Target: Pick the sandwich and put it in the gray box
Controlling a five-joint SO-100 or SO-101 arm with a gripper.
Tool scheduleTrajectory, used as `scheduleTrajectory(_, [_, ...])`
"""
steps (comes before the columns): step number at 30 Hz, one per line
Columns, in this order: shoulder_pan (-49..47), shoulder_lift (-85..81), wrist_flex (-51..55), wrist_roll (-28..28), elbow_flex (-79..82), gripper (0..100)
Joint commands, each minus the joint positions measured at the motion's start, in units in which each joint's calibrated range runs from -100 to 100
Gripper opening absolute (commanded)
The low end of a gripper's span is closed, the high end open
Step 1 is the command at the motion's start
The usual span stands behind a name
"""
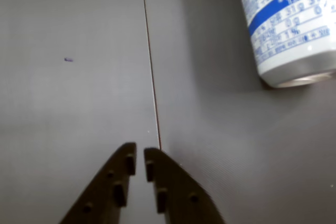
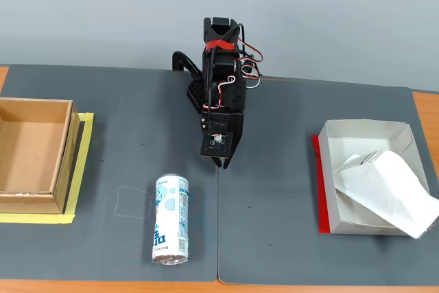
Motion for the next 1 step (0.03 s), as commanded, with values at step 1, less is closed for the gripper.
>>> scheduleTrajectory(1, [0.27,-0.09,-0.73,-0.17,-0.2,2])
